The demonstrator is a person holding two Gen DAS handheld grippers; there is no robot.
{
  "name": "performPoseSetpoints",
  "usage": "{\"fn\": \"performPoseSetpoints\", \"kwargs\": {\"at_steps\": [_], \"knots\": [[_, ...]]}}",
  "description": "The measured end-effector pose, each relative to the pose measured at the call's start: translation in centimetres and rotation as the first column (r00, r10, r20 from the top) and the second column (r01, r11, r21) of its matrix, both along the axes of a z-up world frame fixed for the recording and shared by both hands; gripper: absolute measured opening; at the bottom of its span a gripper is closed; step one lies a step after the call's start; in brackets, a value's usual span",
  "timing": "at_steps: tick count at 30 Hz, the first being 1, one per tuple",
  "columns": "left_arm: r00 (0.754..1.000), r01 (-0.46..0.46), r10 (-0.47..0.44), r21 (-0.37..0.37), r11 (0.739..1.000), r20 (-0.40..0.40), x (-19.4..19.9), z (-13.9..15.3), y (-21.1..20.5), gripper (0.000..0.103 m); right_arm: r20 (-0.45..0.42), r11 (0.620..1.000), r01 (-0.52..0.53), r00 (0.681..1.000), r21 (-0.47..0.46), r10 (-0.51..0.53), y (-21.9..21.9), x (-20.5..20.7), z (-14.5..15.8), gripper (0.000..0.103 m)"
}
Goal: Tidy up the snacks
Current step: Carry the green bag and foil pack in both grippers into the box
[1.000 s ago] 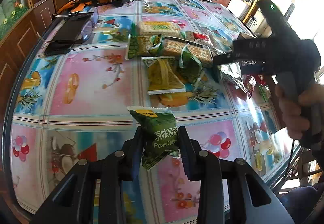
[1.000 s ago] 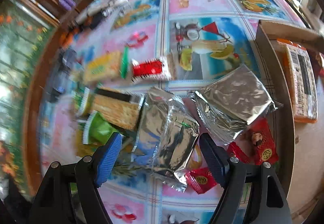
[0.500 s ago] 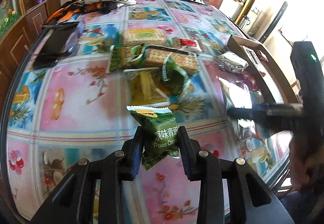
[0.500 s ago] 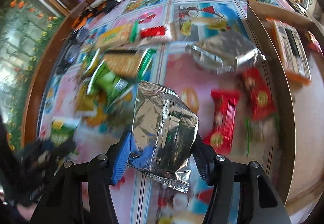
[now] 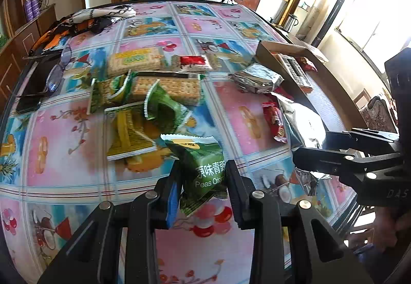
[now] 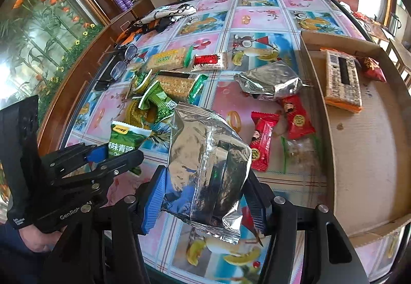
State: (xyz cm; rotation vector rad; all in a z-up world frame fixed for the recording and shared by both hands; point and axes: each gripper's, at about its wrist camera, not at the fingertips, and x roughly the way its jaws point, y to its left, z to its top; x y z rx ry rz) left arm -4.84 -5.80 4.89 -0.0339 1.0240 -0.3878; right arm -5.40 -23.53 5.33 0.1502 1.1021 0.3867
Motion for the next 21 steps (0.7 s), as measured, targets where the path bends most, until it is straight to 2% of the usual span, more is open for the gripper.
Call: {"fn": "performPoseSetpoints", "kwargs": {"at_steps": [21], "knots": [[0.996,0.073,-0.074,0.022,0.997,0.048,0.8,3.1,-4.9,0.032,0.066,0.988,0.119,0.99,0.097,-0.125,-6.7,-1.3,2.6,0.063]]}}
